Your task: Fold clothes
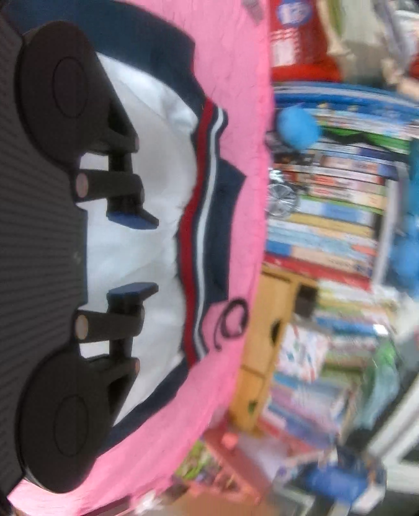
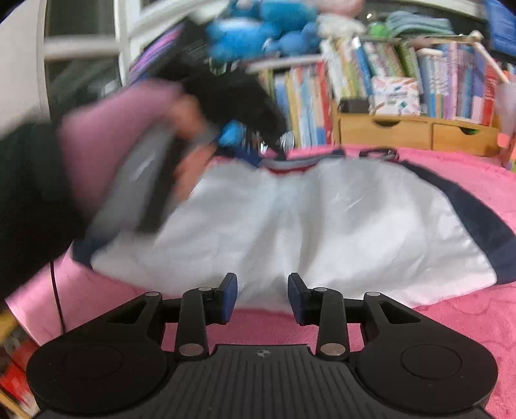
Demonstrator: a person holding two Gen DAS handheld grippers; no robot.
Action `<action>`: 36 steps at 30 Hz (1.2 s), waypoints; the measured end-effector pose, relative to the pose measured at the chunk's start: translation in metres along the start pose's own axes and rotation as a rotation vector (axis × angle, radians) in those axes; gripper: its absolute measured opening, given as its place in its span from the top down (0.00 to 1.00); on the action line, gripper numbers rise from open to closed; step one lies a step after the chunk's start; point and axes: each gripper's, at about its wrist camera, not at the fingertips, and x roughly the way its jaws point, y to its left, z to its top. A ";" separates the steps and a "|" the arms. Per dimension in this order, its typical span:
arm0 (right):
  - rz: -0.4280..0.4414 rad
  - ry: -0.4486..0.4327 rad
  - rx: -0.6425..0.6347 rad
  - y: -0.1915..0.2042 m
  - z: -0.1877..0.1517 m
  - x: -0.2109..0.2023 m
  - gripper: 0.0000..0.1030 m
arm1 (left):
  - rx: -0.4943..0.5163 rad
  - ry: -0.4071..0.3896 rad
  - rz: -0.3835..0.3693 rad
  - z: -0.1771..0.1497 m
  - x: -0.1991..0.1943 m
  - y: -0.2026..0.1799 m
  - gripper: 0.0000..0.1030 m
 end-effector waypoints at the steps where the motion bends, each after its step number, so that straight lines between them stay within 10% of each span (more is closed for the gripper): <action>1: -0.010 -0.038 0.013 -0.007 0.001 -0.009 0.64 | 0.017 -0.030 -0.003 -0.010 -0.016 -0.005 0.65; 6: -0.147 -0.118 0.126 -0.057 0.010 -0.033 0.60 | 0.082 -0.123 0.008 -0.069 -0.067 -0.041 0.65; 12: -0.298 -0.111 0.255 -0.124 0.014 -0.044 0.56 | 0.102 -0.014 0.059 -0.101 -0.056 -0.062 0.65; 36: -0.294 -0.059 0.452 -0.159 -0.016 -0.025 0.49 | 0.068 -0.040 0.152 -0.123 -0.045 -0.065 0.62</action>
